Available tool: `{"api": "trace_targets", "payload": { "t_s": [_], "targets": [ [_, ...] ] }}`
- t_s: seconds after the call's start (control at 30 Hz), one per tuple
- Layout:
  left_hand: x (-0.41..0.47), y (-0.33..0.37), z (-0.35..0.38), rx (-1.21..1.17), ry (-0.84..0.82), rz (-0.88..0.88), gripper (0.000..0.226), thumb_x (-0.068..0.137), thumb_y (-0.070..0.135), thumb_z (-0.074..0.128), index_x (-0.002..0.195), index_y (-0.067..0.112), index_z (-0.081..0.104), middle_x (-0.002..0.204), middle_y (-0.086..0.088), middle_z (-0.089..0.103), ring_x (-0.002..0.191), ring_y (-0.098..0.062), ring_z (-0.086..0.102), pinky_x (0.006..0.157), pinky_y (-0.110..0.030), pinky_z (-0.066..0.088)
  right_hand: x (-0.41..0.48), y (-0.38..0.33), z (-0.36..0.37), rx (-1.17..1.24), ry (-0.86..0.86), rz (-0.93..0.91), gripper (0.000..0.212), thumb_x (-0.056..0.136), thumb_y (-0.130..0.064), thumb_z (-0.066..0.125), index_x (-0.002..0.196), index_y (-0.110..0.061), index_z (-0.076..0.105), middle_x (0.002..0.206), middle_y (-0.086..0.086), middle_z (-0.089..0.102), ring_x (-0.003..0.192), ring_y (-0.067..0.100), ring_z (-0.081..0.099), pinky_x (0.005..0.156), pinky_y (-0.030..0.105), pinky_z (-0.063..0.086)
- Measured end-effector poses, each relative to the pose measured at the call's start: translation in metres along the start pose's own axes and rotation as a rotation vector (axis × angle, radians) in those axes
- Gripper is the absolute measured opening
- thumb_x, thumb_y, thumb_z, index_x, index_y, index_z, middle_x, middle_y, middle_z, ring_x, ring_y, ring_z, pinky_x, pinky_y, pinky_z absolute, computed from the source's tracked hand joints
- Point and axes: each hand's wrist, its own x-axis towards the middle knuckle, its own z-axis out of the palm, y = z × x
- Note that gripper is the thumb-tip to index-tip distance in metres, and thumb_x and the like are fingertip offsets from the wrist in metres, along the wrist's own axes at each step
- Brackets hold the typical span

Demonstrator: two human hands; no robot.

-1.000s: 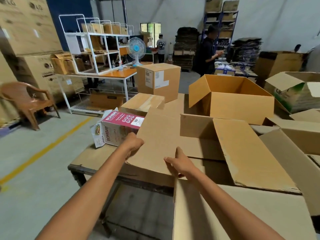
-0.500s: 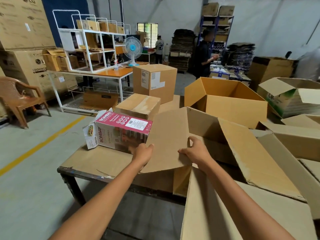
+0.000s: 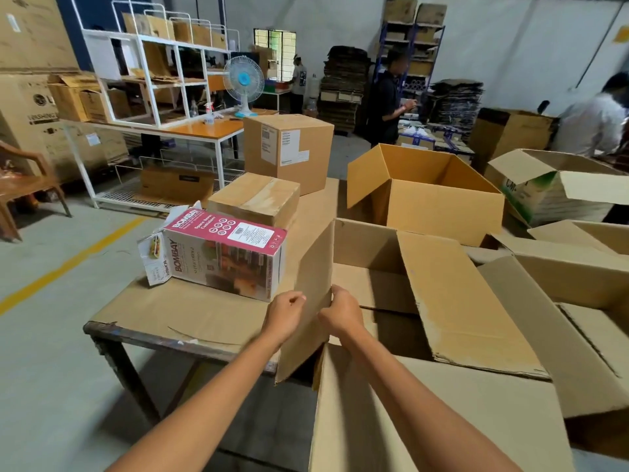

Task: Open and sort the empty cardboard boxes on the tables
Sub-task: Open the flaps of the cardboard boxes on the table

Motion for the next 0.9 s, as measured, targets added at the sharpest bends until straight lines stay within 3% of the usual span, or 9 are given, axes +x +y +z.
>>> {"api": "trace_targets", "payload": {
  "t_s": [0.17,0.27,0.33,0.43,0.53,0.6,0.67,0.77,0.9],
  "targets": [
    [-0.010,0.002,-0.008,-0.137,0.025,0.003,0.027,0.101,0.021,0.052,0.123,0.016,0.067,0.122,-0.001,0.066,0.113,-0.016,0.058,0.104,-0.035,0.046,0.008,-0.005,0.023,0.133,-0.127,-0.062,0.042,0.071,-0.021,0.058,0.113,-0.015,0.060,0.098,0.010,0.070,0.086,0.032,0.069,0.076,0.052,0.059],
    [-0.009,0.004,-0.015,-0.041,-0.016,0.009,0.035,0.101,0.023,0.052,0.135,0.015,0.059,0.135,-0.004,0.059,0.121,-0.018,0.054,0.108,-0.035,0.042,0.008,-0.005,0.016,0.215,-0.192,-0.070,0.042,0.086,-0.008,0.057,0.127,-0.014,0.061,0.113,0.013,0.069,0.099,0.029,0.067,0.087,0.051,0.058],
    [-0.009,0.005,-0.017,0.038,-0.053,0.007,0.040,0.101,0.023,0.050,0.141,0.014,0.053,0.142,-0.006,0.055,0.129,-0.020,0.051,0.111,-0.037,0.040,0.006,-0.001,0.005,0.084,-0.111,-0.133,0.044,0.094,-0.015,0.059,0.138,-0.013,0.056,0.132,0.008,0.064,0.118,0.027,0.061,0.102,0.045,0.051],
    [-0.008,0.008,-0.017,0.118,-0.063,-0.008,0.042,0.103,0.021,0.044,0.144,0.015,0.049,0.146,-0.006,0.051,0.133,-0.022,0.048,0.112,-0.040,0.039,0.002,0.011,-0.018,-0.209,0.123,-0.196,0.045,0.097,-0.024,0.057,0.140,-0.015,0.053,0.139,0.004,0.058,0.127,0.027,0.056,0.104,0.042,0.047],
    [-0.003,0.017,-0.014,0.166,-0.024,0.005,0.041,0.103,0.023,0.043,0.142,0.014,0.051,0.145,-0.007,0.052,0.132,-0.025,0.048,0.109,-0.039,0.040,-0.001,0.029,-0.045,-0.532,0.218,-0.129,0.042,0.092,-0.030,0.058,0.132,-0.017,0.057,0.151,0.013,0.042,0.145,0.034,0.031,0.113,0.058,0.032],
    [0.000,0.028,-0.005,0.235,-0.019,0.057,0.040,0.102,0.024,0.045,0.140,0.012,0.054,0.139,-0.010,0.057,0.125,-0.029,0.053,0.104,-0.039,0.044,-0.005,0.043,-0.062,-0.624,0.165,0.018,0.042,0.088,-0.029,0.058,0.128,-0.016,0.054,0.161,0.018,0.021,0.149,0.044,0.012,0.111,0.071,0.016],
    [0.001,0.041,0.007,0.337,-0.041,0.097,0.040,0.100,0.022,0.047,0.138,0.010,0.053,0.134,-0.013,0.059,0.120,-0.033,0.056,0.097,-0.038,0.045,-0.008,0.059,-0.074,-0.631,0.094,0.127,0.045,0.086,-0.027,0.059,0.128,-0.015,0.050,0.163,0.021,0.010,0.148,0.051,0.004,0.109,0.076,0.008],
    [0.005,0.049,0.021,0.495,-0.049,0.091,0.041,0.099,0.022,0.046,0.136,0.007,0.048,0.132,-0.017,0.056,0.117,-0.036,0.055,0.091,-0.040,0.046,-0.016,0.076,-0.082,-0.700,0.026,0.114,0.045,0.085,-0.024,0.058,0.128,-0.013,0.051,0.151,0.020,0.031,0.142,0.050,0.022,0.108,0.073,0.021],
    [0.012,0.056,0.032,0.663,-0.053,0.027,0.046,0.097,0.019,0.050,0.141,0.009,0.040,0.136,-0.016,0.053,0.118,-0.037,0.055,0.092,-0.047,0.050,-0.023,0.066,-0.106,-0.583,0.115,0.011,0.033,0.083,-0.020,0.059,0.115,-0.014,0.060,0.121,0.010,0.054,0.123,0.040,0.046,0.101,0.062,0.039]
  ]
}}
